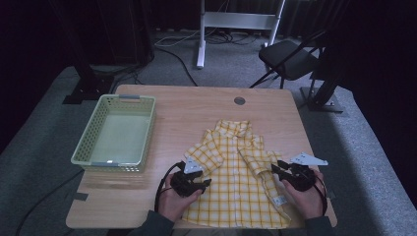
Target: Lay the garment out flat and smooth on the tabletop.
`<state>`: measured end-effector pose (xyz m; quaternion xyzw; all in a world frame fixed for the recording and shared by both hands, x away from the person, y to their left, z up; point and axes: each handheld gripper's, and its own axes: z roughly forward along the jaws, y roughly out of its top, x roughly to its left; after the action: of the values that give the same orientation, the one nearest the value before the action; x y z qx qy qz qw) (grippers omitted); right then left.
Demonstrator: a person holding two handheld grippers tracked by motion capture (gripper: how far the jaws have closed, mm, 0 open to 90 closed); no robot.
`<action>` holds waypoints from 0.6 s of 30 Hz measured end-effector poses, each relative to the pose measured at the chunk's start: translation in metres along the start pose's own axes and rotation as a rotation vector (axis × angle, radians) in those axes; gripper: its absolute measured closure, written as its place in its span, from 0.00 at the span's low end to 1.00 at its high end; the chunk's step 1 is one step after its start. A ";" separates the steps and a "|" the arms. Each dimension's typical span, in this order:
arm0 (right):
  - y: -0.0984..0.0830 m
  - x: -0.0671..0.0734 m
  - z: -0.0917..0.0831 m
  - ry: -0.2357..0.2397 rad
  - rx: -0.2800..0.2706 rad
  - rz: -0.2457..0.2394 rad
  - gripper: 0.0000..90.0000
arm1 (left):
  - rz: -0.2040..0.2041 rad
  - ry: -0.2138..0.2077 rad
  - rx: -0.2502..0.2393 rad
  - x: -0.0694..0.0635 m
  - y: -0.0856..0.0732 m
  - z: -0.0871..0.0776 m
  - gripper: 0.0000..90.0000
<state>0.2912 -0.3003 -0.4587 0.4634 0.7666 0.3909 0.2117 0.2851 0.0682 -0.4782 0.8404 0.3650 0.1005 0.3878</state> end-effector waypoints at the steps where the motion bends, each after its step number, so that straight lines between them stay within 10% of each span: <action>1: 0.001 -0.002 0.002 0.000 -0.002 0.001 0.72 | 0.000 0.001 -0.003 0.000 0.000 0.000 0.58; 18: 0.018 -0.022 0.045 -0.060 0.017 0.059 0.69 | 0.012 0.007 -0.009 -0.001 -0.002 0.000 0.57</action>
<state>0.3423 -0.2967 -0.4724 0.4993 0.7492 0.3762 0.2189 0.2835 0.0679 -0.4794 0.8404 0.3608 0.1072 0.3900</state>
